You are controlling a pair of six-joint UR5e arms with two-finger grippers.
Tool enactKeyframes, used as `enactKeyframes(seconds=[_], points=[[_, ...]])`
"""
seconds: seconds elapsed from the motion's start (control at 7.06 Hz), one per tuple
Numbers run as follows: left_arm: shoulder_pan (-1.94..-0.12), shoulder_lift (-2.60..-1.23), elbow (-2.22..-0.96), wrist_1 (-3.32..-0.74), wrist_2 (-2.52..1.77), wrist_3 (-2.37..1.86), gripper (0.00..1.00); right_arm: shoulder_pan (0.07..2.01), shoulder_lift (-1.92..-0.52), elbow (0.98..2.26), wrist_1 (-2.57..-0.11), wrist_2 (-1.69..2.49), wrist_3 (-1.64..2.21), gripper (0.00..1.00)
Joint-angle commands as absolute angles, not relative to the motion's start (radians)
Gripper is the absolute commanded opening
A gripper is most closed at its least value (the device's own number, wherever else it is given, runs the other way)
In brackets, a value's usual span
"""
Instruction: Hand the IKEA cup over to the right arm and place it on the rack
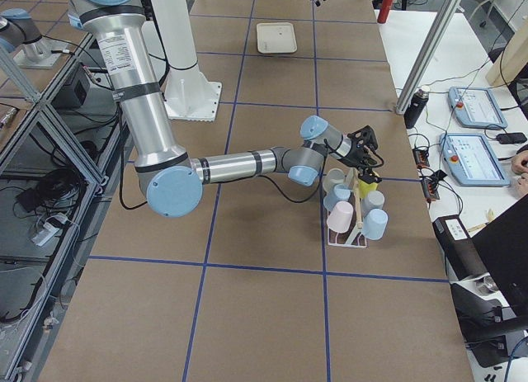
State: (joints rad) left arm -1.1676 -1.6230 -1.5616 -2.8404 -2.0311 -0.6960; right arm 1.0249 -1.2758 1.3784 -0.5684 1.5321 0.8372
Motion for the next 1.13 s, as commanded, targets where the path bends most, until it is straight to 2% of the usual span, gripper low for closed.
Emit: enactKeyframes(seconds=[0.0, 0.42, 0.99], points=[[-1.167, -1.623, -1.562, -2.841, -2.031, -0.695, 1.0, 1.054, -1.273, 1.39, -0.571, 1.648, 0.834, 1.0], [-1.181, -1.624, -1.562, -2.836, -2.042, -0.693, 1.0, 1.294, -1.255, 1.391, -0.645, 2.05, 0.787, 1.0], [-1.294, -1.591, -1.563, -2.691, -2.134, -0.453, 1.0, 1.543, -1.317, 1.393, -0.889, 2.388, 0.408, 1.0]])
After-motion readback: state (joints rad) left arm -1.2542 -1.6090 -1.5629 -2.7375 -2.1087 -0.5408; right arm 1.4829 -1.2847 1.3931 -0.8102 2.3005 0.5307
